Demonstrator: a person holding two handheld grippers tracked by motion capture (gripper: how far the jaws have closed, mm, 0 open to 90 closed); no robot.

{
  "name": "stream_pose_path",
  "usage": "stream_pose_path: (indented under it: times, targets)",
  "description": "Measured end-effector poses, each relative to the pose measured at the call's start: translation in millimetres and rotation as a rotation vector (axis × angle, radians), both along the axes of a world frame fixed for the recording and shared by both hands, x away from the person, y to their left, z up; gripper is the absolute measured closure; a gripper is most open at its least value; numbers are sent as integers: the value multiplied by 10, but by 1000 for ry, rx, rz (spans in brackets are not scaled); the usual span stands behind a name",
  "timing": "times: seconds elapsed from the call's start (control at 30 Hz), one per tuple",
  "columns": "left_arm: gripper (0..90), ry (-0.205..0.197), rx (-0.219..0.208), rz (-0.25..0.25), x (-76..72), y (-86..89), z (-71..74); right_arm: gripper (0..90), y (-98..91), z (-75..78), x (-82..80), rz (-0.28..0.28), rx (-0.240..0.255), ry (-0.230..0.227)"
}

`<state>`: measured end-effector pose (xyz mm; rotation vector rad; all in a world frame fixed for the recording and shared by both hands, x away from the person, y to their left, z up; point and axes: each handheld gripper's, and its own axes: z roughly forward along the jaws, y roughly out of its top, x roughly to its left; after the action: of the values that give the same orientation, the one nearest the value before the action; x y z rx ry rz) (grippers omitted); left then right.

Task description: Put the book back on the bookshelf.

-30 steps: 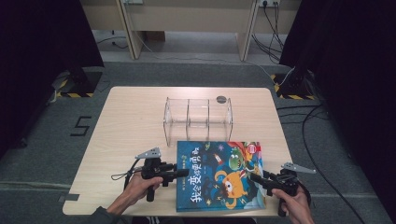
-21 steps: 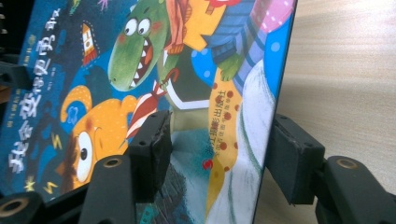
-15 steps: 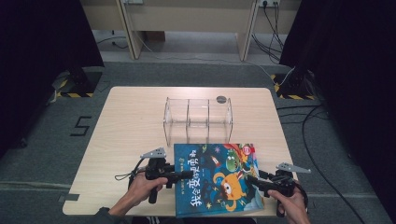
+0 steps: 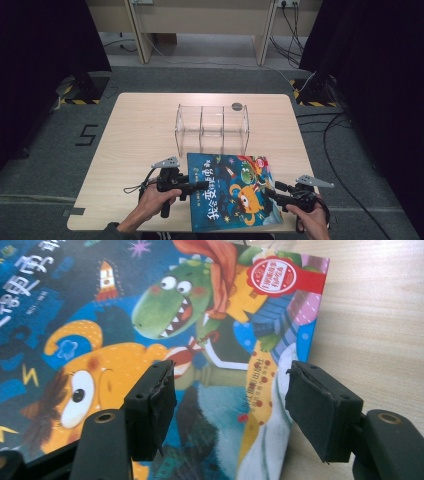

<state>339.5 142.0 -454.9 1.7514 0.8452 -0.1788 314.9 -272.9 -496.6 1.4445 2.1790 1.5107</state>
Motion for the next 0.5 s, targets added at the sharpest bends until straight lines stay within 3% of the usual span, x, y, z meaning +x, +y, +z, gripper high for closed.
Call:
stream_pose_path:
  times: [0.03, 0.27, 0.5]
  targets:
    - [587, 4, 2, 4, -1, -4, 7, 367, 9, 9, -22, -6, 10, 9]
    - [572, 21, 22, 37, 5, -28, 31, 359, 90, 80, -185, -3, -34, -76]
    - [564, 21, 34, 53, -8, -48, 64, 339, 215, 147, -352, 4, -51, -114]
